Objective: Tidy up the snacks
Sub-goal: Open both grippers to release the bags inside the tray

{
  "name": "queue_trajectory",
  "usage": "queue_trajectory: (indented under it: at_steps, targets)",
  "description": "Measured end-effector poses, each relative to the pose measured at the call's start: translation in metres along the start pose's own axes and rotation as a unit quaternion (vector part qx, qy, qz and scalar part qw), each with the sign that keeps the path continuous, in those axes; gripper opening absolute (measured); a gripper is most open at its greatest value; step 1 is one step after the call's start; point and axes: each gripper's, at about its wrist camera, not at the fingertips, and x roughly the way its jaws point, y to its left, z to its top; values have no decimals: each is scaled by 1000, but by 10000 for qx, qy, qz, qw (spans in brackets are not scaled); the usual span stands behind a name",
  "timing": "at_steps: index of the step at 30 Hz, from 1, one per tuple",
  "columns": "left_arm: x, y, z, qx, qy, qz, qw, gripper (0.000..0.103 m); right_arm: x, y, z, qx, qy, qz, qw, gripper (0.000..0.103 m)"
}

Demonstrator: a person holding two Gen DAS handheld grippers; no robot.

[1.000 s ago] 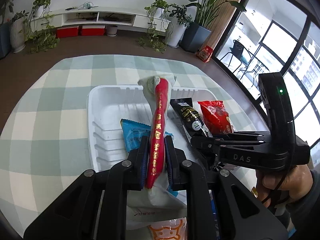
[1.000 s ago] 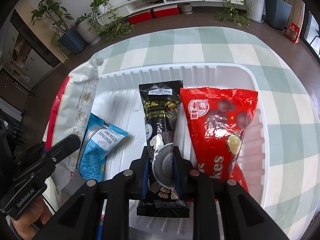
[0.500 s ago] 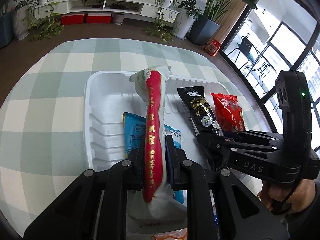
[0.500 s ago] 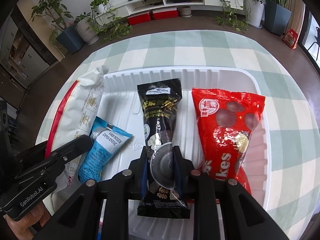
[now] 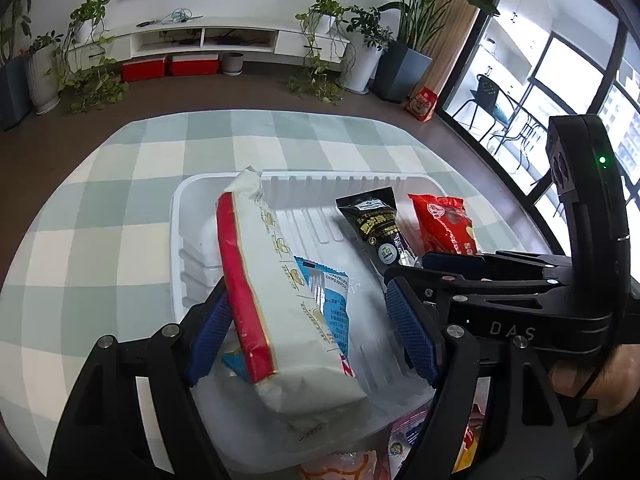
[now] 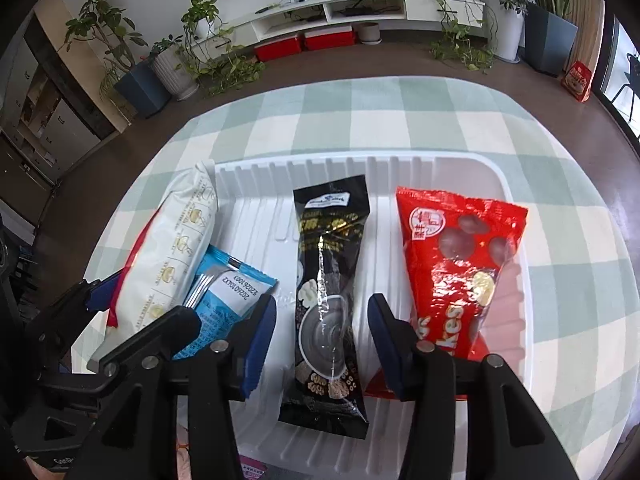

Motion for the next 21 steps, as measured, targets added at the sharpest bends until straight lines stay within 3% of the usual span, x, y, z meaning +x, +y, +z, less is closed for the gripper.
queue_trajectory:
  at_steps: [6,18,21]
  targets:
    - [-15,3,-5,-14,-100,6,9999,79,-26,-5,2,88,-292,57,9995,65]
    - [-60,0,-26,-15,-372,-106,9992,81,-97,-13,-26,397,-890,569,9936,69]
    - [-84,-3,-41,34,-527,-110,9985,91,-126,-16,-47,499,-1141,813,9889,73]
